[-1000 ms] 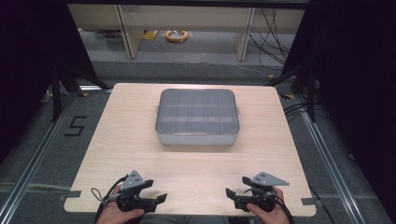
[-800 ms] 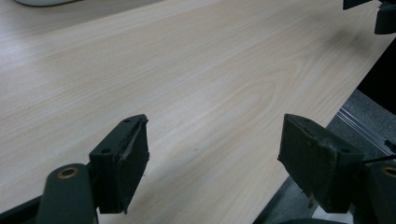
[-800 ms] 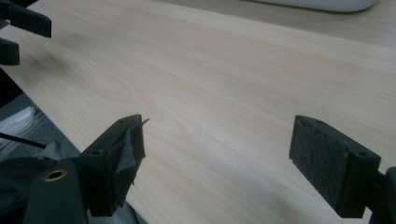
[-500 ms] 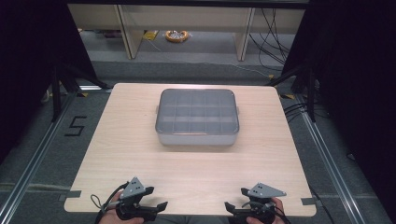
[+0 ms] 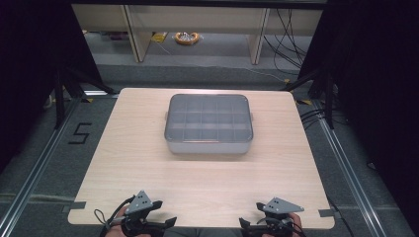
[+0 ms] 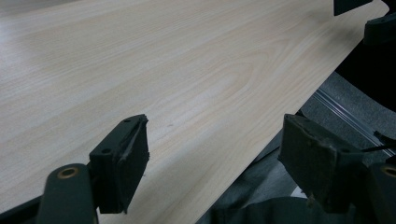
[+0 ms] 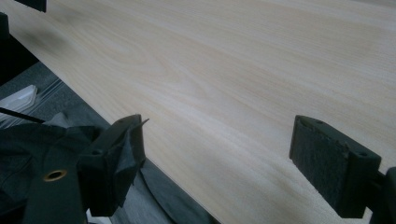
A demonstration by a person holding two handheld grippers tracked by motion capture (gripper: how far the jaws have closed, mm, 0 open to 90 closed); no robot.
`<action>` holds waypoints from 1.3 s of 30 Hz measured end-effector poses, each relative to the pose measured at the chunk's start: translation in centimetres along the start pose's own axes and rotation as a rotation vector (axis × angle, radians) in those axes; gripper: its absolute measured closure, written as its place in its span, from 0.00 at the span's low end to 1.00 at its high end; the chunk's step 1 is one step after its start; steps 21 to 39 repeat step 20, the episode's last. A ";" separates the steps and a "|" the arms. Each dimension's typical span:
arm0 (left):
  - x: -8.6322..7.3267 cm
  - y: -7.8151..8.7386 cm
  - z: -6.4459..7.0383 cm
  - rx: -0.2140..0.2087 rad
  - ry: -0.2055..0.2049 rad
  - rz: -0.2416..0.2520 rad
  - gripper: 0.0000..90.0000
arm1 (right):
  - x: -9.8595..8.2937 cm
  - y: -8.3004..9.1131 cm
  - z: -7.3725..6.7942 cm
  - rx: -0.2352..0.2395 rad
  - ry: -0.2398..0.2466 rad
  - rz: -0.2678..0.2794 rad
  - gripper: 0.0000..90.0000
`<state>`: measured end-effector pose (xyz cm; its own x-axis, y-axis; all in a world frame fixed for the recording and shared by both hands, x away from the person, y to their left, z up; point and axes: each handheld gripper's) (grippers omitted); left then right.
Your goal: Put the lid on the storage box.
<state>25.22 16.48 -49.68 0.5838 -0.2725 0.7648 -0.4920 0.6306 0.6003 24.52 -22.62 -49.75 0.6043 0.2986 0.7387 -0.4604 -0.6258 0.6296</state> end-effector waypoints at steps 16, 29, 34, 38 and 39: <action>0.0 0.0 -0.3 -0.002 -0.010 0.002 0.26 | 0.0 0.0 0.2 -0.005 -0.005 -0.006 0.21; 0.0 -0.1 -0.3 -0.004 -0.012 0.002 0.27 | -0.1 -0.1 0.2 -0.003 -0.004 -0.006 0.21; 0.0 -0.1 -0.3 -0.004 -0.012 0.002 0.27 | -0.1 -0.1 0.2 -0.003 -0.004 -0.006 0.21; 0.0 -0.1 -0.3 -0.004 -0.012 0.002 0.27 | -0.1 -0.1 0.2 -0.003 -0.004 -0.006 0.21; 0.0 -0.1 -0.3 -0.004 -0.012 0.002 0.27 | -0.1 -0.1 0.2 -0.003 -0.004 -0.006 0.21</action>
Point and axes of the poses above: each handheld gripper's, and its own axes: y roughly backward along the jaws, x roughly out of its top, z roughly to its right, and after that the axes turned 3 degrees about x, right-handed
